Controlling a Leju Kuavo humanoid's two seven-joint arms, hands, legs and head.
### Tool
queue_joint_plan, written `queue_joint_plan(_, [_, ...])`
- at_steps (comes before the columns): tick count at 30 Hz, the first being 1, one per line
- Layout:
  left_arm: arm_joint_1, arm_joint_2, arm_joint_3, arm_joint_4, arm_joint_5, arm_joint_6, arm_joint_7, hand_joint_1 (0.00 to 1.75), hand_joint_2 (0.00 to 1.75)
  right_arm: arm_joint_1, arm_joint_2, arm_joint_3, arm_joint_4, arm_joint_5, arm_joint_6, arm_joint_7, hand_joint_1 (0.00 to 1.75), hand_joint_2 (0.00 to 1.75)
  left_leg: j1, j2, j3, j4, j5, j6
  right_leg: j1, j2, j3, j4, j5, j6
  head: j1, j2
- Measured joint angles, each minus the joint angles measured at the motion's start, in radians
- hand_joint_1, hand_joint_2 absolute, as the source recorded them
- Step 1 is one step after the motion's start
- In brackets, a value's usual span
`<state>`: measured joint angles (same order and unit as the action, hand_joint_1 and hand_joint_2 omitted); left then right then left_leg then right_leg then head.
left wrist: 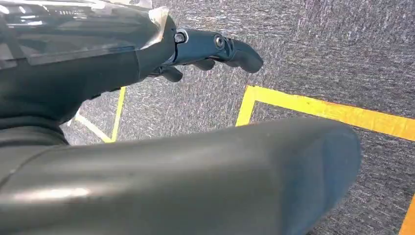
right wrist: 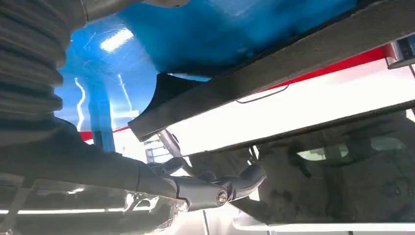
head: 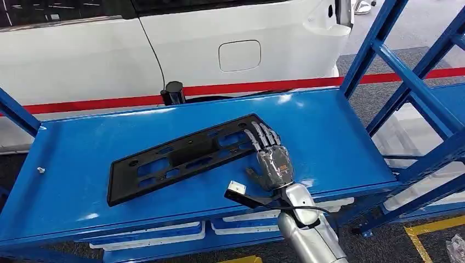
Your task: Take the parts from the cabinet and place them on the table.
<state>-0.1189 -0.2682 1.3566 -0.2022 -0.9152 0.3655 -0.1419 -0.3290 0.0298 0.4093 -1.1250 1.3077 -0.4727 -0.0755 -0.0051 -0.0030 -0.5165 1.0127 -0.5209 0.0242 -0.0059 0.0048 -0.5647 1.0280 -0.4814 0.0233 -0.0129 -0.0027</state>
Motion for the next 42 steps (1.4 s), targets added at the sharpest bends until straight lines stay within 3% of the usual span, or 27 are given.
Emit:
queue_joint_plan(14, [0.001,0.0,-0.008,0.0,-0.005,0.001,0.0,0.0,0.0,-0.079,0.023,0.028,0.102,-0.03,0.029,-0.007,0.0,1.75,0.0,0.0,0.002,0.0,0.0,0.0,0.0,0.0,0.001,0.0,0.0,0.0,0.0,0.0])
queue_joint_plan(22, [0.002,0.0,-0.008,0.0,-0.004,0.003,0.002,0.0,0.0,-0.166,0.04,0.029,0.24,-0.053,-0.001,-0.015,0.0,1.75,0.0,0.0,0.006,0.0,0.0,0.0,0.0,0.0,0.006,0.0,0.0,0.0,0.0,0.0])
queue_joint_plan(39, [0.002,0.0,-0.008,0.0,0.0,0.013,0.003,0.0,0.0,-0.231,0.058,0.029,0.341,-0.056,-0.022,-0.017,0.0,1.75,0.0,0.0,0.01,0.0,0.0,0.0,0.0,0.0,0.009,0.0,0.0,0.0,0.0,0.0])
queue_joint_plan(40, [0.002,0.0,-0.008,0.0,0.0,0.015,0.003,0.0,0.0,-0.236,0.06,0.029,0.349,-0.056,-0.025,-0.017,0.05,1.75,0.0,0.0,0.01,0.0,0.0,0.0,0.0,0.0,0.009,0.0,0.0,0.0,0.0,0.0])
queue_joint_plan(41, [0.002,0.0,-0.008,0.0,0.0,0.017,0.003,0.0,0.0,-0.24,0.061,0.029,0.358,-0.056,-0.029,-0.018,1.62,1.75,0.0,0.0,0.01,0.0,0.0,0.0,0.0,0.0,0.009,0.0,0.0,0.0,0.0,0.0])
queue_joint_plan(42, [0.002,0.0,-0.008,0.0,0.0,0.019,0.003,0.0,0.0,-0.244,0.062,0.029,0.367,-0.056,-0.032,-0.021,1.69,1.75,0.0,0.0,0.01,0.0,0.0,0.0,0.0,0.0,0.009,0.0,0.0,0.0,0.0,0.0])
